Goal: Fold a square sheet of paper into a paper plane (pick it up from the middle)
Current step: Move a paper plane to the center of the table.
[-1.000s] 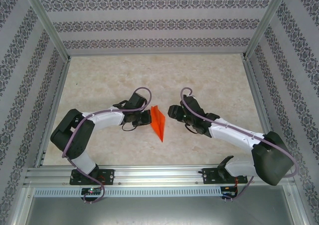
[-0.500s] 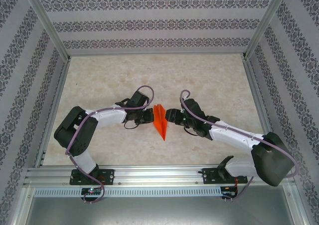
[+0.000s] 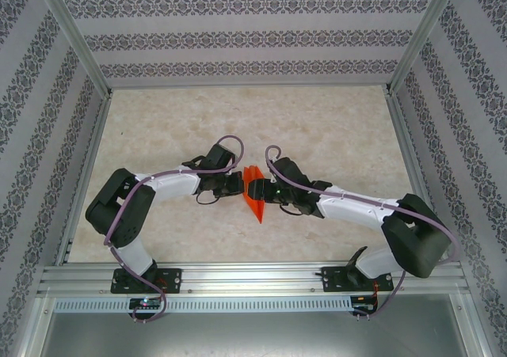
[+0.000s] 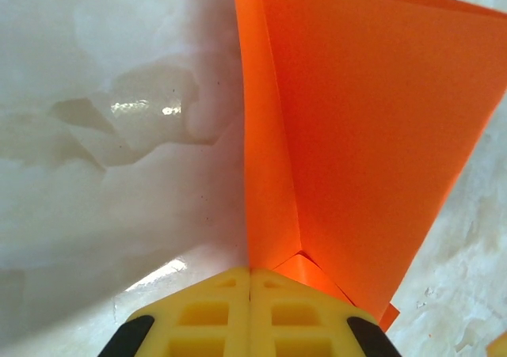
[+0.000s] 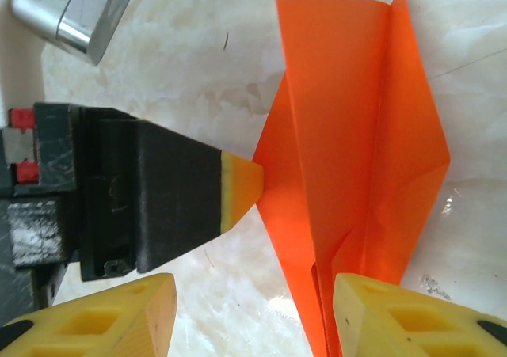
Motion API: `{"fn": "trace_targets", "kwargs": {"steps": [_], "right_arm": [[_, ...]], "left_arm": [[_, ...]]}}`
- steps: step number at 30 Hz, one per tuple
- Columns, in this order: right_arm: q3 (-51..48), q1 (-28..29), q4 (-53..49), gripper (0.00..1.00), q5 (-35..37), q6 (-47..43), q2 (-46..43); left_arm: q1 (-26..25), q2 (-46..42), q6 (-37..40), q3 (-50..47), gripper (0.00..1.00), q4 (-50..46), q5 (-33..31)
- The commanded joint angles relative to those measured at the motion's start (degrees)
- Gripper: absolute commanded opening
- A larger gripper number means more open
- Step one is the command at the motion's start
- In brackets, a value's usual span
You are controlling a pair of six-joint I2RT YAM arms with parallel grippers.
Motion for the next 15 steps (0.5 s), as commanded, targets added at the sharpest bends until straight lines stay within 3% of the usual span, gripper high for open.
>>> {"fn": "trace_targets", "kwargs": {"steps": [1, 2, 4, 6, 10, 15], "right_arm": [[2.45, 0.84, -0.05, 0.55, -1.29, -1.64, 1.55], [3.13, 1.03, -0.84, 0.55, -1.86, -2.86, 1.92], [5.05, 1.55, -8.96, 0.55, 6.19, -3.99, 1.65], [3.92, 0.68, -10.45, 0.57, 9.75, -3.72, -0.23], [1.82, -2.69, -4.84, 0.58, 2.70, -3.49, -0.60], [4.79, -1.41, -4.79, 0.56, -0.63, -4.13, 4.34]], "left_arm": [[0.75, -1.15, 1.27, -0.72, 0.02, 1.33, 0.78], [0.73, -1.10, 1.35, -0.62, 0.02, 1.28, 0.77], [0.73, -1.01, 1.39, -0.56, 0.02, 1.01, 0.79], [0.83, -1.25, 1.59, -0.58, 0.02, 0.59, 0.85], [0.78, -1.58, 1.70, -0.81, 0.03, 0.58, 0.96], [0.85, -1.19, 1.50, -0.38, 0.03, 1.02, 1.49]]}}
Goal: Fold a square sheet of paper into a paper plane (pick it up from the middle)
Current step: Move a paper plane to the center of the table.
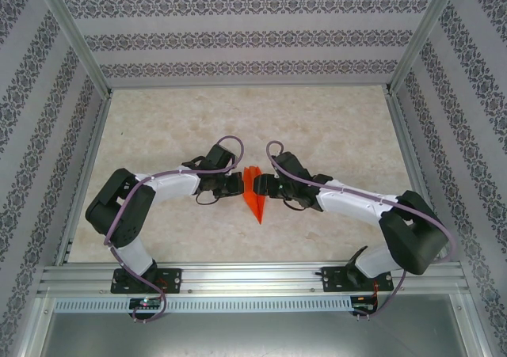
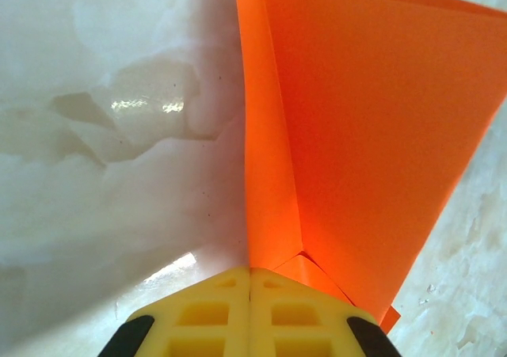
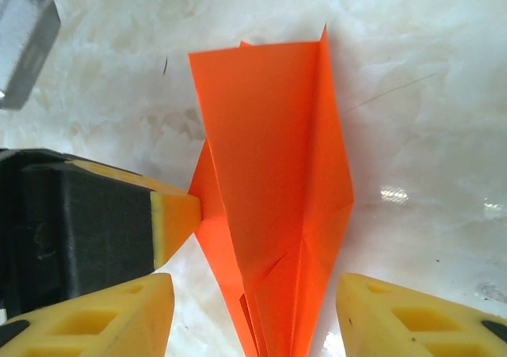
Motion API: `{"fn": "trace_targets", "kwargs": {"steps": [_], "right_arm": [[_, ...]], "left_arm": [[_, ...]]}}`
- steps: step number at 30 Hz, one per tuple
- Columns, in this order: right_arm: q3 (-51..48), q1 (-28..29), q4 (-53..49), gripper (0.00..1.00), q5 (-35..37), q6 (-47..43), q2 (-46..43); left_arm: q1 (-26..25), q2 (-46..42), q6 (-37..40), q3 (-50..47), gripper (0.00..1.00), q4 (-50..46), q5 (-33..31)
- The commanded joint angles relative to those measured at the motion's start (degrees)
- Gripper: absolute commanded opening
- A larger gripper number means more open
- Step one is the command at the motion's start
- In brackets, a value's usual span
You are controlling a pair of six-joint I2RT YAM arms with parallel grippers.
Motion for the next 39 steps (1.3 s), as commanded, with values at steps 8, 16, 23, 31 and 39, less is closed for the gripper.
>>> {"fn": "trace_targets", "kwargs": {"steps": [8, 16, 23, 31, 39], "right_arm": [[5.02, 3.54, -0.46, 0.49, -0.57, -1.93, 7.87], [8.08, 5.31, -7.27, 0.45, 4.94, -3.23, 11.16], [8.92, 6.37, -8.87, 0.45, 7.27, -3.22, 12.11], [10.44, 7.46, -10.29, 0.40, 8.27, -2.96, 14.53], [12.07, 8.26, -14.30, 0.27, 12.32, -2.17, 16.42]], "left_arm": [[0.79, -0.99, 1.39, -0.42, 0.03, 1.25, 1.74], [0.83, -1.23, 1.42, -0.58, 0.03, 1.43, 1.70], [0.89, -1.47, 1.21, -1.22, 0.03, 1.93, 1.51], [0.92, -1.62, 1.36, -1.52, 0.03, 1.79, 1.54], [1.01, -2.48, 0.96, -2.27, 0.03, 2.35, 0.98]]}}
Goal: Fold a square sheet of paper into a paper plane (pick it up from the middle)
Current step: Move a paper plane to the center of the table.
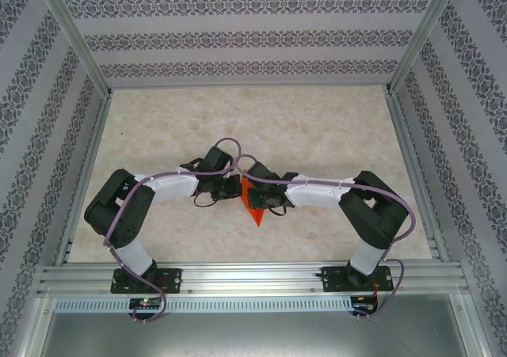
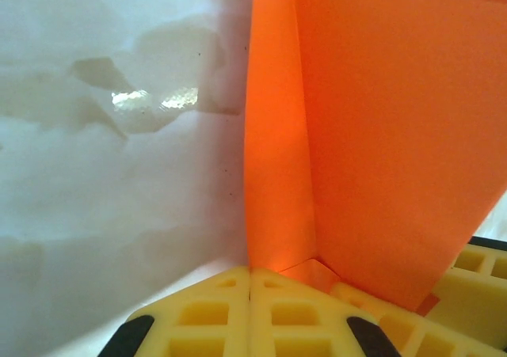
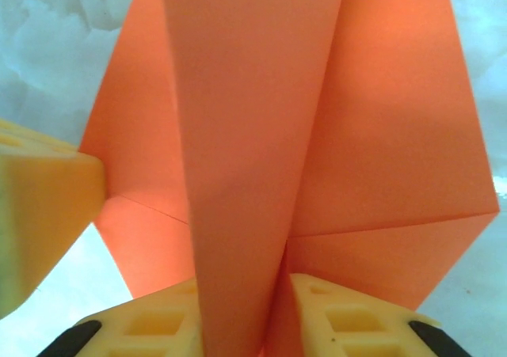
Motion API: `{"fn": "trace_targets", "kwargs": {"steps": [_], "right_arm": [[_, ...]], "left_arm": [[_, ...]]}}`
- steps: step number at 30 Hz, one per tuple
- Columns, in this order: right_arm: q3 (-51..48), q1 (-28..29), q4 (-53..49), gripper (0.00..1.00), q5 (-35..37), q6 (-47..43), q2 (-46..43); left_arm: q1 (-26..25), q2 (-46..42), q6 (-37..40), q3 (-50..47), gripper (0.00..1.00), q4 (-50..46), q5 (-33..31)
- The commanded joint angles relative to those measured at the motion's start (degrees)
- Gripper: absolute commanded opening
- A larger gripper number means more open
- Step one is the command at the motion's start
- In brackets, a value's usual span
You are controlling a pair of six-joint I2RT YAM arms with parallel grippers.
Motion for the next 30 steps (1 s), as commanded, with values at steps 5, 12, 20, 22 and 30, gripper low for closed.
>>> {"fn": "trace_targets", "kwargs": {"steps": [5, 12, 20, 22, 30], "right_arm": [[2.19, 0.72, -2.78, 0.22, 2.32, -0.18, 2.11], [4.33, 1.44, -4.88, 0.15, 3.50, -0.61, 2.65], [7.48, -0.18, -10.66, 0.09, 9.63, -1.57, -1.65], [7.18, -1.93, -10.12, 0.09, 9.21, -1.61, -3.35], [10.87, -6.28, -9.83, 0.09, 5.76, -3.33, -0.36]], "left_arm": [[0.66, -2.12, 0.59, -1.02, 0.04, 2.68, -0.11], [0.71, -2.58, -0.41, -2.01, 0.12, 3.74, 0.40], [0.77, -11.27, -2.42, -3.17, 0.38, 3.05, -3.15], [0.82, -14.04, -2.22, -3.42, 0.41, 1.72, -5.82], [1.72, -24.48, -3.80, -7.63, 0.51, -1.37, -16.72]]}}
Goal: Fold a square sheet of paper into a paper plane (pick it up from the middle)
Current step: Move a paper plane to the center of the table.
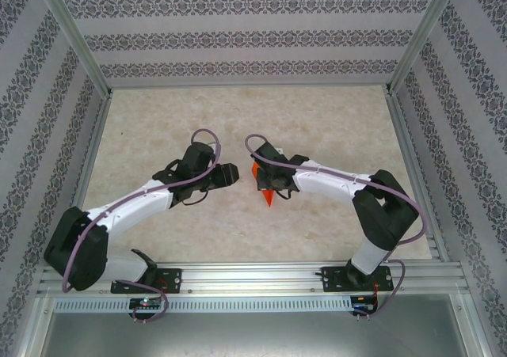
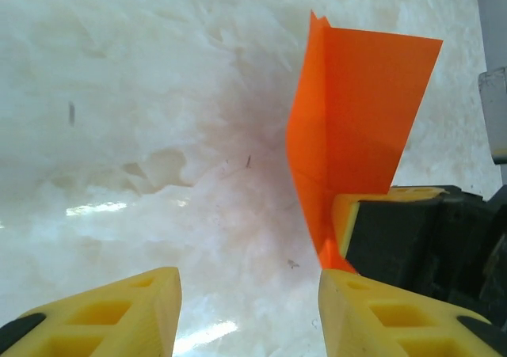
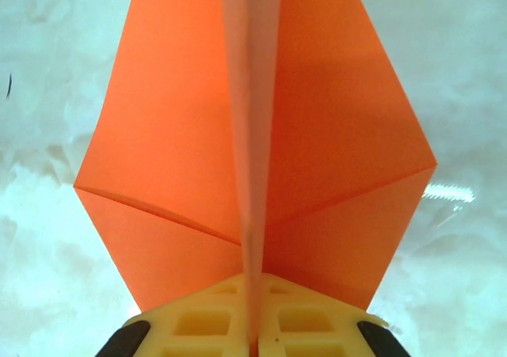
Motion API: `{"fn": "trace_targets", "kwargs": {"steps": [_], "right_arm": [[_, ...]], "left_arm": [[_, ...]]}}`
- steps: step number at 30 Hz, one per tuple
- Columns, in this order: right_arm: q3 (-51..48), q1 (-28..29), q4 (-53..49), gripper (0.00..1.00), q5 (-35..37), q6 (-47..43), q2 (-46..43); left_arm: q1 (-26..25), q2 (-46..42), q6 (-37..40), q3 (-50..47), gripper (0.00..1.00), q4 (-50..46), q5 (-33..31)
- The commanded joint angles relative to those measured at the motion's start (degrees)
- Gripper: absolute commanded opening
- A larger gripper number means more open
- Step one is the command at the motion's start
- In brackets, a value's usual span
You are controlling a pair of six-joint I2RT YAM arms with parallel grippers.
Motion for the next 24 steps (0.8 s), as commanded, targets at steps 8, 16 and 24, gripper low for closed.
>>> {"fn": "trace_targets", "kwargs": {"steps": [8, 16, 24], "right_arm": [[7.30, -0.35, -2.88, 0.12, -1.02, -2.62, 8.81], [8.12, -0.71, -3.94, 0.17, -1.70, -1.07, 12.97], [8.47, -1.17, -4.48, 0.26, -2.05, -0.01, 16.70]], "left_arm": [[3.59, -9.37, -2.11, -6.41, 0.55, -5.12, -8.42], [5.89, -11.54, -2.57, -8.61, 0.57, -5.50, -7.72], [6.62, -10.71, -2.31, -8.01, 0.58, -5.09, -6.84]]}}
